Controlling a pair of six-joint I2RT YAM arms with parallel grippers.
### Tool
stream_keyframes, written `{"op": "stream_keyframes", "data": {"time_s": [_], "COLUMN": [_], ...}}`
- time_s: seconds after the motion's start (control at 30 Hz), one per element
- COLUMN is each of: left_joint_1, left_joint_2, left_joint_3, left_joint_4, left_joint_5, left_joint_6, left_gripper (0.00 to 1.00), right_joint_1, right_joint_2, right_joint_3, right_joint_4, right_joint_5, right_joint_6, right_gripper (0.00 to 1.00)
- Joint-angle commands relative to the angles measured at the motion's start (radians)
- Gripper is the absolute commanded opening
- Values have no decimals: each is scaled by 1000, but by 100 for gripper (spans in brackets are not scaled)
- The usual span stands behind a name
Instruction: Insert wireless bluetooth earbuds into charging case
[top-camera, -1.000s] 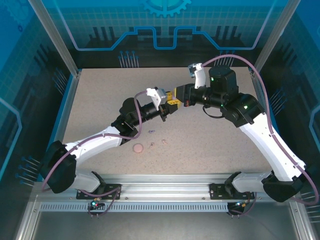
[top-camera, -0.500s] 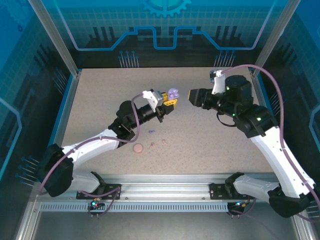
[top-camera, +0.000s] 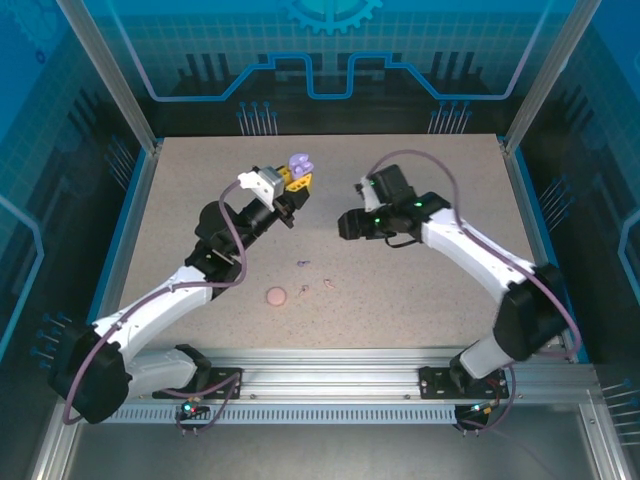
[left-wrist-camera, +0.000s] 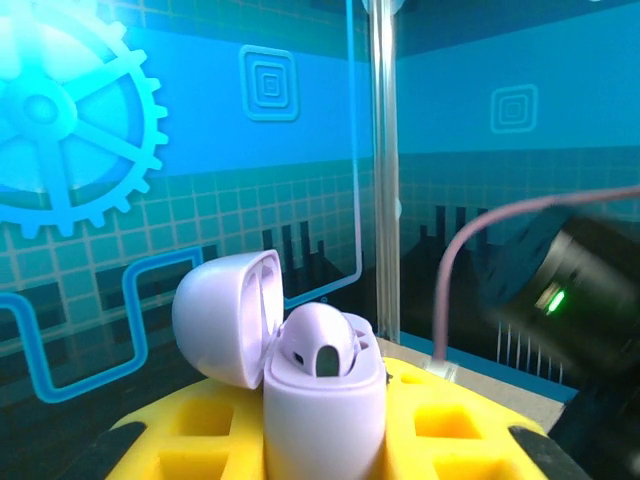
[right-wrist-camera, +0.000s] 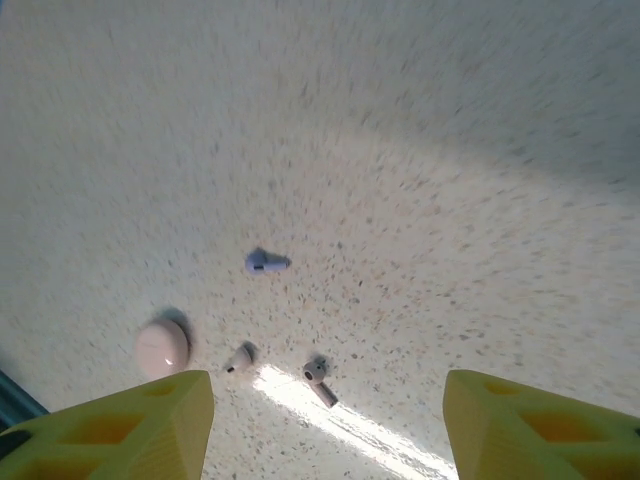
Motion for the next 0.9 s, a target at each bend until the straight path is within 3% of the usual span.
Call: {"op": "stream_keyframes", "data": {"time_s": [0.0, 0.2, 0.43, 0.63, 0.87], "left_joint_1": [14, 30, 31, 33, 34], "left_joint_2": [-36, -49, -50, -45, -40], "left_joint_3": [-12, -3, 7, 8, 10], "left_joint_4": [-5, -18, -28, -27, -20], "left_joint_5": [-42, -56, -59, -61, -55], "left_joint_6": [-1, -8, -7, -4, -10], "left_gripper": [0, 0, 0, 0, 0], "right_joint_1": [35, 76, 124, 148, 158], "right_joint_2": [139, 411, 600, 668, 616], "right_joint_3": [67, 248, 429, 486, 382], "right_joint_4": [50, 32, -25, -59, -23], "right_joint_5": [-92, -177, -204, -218, -221], "right_joint_6": [-81, -157, -175, -179, -172], "right_gripper": [63, 62, 59, 56, 54]}}
